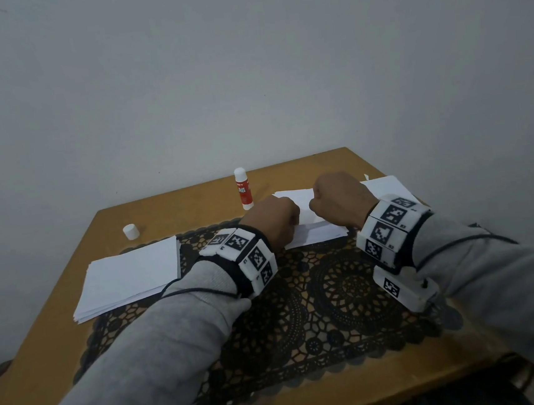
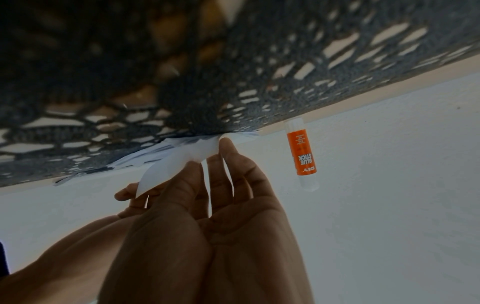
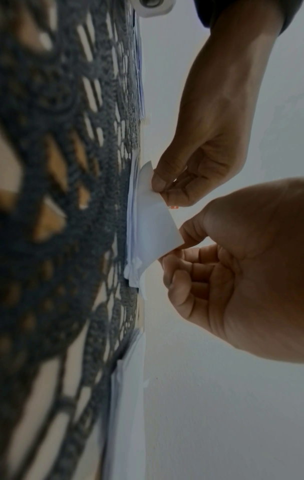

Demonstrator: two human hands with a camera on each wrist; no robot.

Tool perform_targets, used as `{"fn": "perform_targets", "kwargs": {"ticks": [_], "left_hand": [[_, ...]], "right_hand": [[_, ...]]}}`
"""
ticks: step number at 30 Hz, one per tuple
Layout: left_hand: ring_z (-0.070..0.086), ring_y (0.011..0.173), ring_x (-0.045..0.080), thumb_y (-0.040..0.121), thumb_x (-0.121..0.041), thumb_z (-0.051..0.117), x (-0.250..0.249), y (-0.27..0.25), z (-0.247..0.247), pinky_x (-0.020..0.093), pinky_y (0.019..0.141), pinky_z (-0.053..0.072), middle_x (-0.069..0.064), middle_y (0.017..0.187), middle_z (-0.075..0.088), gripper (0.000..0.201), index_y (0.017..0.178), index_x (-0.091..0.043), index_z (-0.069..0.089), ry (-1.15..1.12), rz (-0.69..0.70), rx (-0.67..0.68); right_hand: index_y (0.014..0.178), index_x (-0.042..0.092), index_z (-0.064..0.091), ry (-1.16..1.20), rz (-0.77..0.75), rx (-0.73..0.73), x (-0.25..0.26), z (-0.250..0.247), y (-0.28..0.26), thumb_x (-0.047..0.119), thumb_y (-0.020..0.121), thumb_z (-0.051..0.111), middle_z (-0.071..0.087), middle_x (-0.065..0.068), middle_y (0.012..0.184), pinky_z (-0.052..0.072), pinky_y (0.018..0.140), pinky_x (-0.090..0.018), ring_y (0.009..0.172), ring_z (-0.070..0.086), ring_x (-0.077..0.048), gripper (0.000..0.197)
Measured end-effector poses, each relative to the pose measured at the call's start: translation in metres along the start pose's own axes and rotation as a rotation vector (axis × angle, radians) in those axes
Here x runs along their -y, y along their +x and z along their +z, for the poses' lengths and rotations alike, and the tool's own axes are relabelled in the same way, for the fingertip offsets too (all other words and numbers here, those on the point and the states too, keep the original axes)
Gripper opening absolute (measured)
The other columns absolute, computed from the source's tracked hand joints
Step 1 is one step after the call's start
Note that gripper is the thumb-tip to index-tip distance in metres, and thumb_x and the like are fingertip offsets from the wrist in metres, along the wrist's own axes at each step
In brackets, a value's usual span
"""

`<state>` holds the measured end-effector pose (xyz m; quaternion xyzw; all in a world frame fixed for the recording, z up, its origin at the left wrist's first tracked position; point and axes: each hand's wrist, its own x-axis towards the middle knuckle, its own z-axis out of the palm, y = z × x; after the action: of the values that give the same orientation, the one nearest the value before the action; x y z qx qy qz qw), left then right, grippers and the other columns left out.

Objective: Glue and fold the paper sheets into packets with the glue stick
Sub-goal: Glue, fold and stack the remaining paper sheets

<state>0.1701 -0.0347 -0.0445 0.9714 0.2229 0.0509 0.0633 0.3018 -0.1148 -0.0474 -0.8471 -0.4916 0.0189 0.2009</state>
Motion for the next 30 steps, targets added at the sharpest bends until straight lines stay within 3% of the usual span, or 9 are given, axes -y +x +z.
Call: {"fn": "perform_targets", "kwargs": {"ticks": [10,17,22,30], "left_hand": [[0.059,0.101,0.021,0.086,-0.006,0.055,-0.002,0.000,-0.001,0.031,0.087,0.051,0.006,0.109,0.065,0.021,0.103,-0.010,0.066,0.002,-0.012,0.030],[0.058,0.096,0.022,0.087,-0.005,0.054,-0.002,0.000,0.000,0.035,0.089,0.051,0.006,0.098,0.064,0.012,0.091,-0.013,0.062,0.014,0.007,-0.010],[0.053,0.085,0.019,0.085,-0.001,0.054,-0.002,-0.004,-0.006,0.026,0.068,0.043,0.005,0.094,0.060,0.013,0.089,-0.012,0.058,0.043,0.001,-0.052],[0.057,0.086,0.020,0.085,-0.004,0.056,0.024,-0.036,-0.026,0.023,0.067,0.040,0.003,0.092,0.063,0.012,0.081,-0.016,0.056,0.045,-0.037,-0.028]], "right_hand": [[0.084,0.002,0.059,-0.014,-0.018,-0.010,0.001,-0.001,-0.003,0.014,0.085,0.053,0.061,-0.011,0.082,0.047,0.066,-0.034,0.080,0.060,-0.031,0.014],[0.060,0.010,0.035,-0.040,-0.017,-0.082,-0.001,-0.001,0.001,0.013,0.085,0.051,0.041,-0.004,0.060,0.024,0.048,-0.028,0.058,0.042,-0.023,0.030],[0.061,0.009,0.040,-0.059,-0.031,-0.140,0.000,0.000,0.002,0.016,0.087,0.051,0.045,-0.005,0.060,0.024,0.048,-0.028,0.058,0.043,-0.022,0.029],[0.060,0.010,0.033,0.000,-0.064,-0.175,-0.001,-0.001,0.001,0.018,0.092,0.048,0.040,-0.004,0.058,0.020,0.048,-0.029,0.057,0.039,-0.020,0.036]]}}
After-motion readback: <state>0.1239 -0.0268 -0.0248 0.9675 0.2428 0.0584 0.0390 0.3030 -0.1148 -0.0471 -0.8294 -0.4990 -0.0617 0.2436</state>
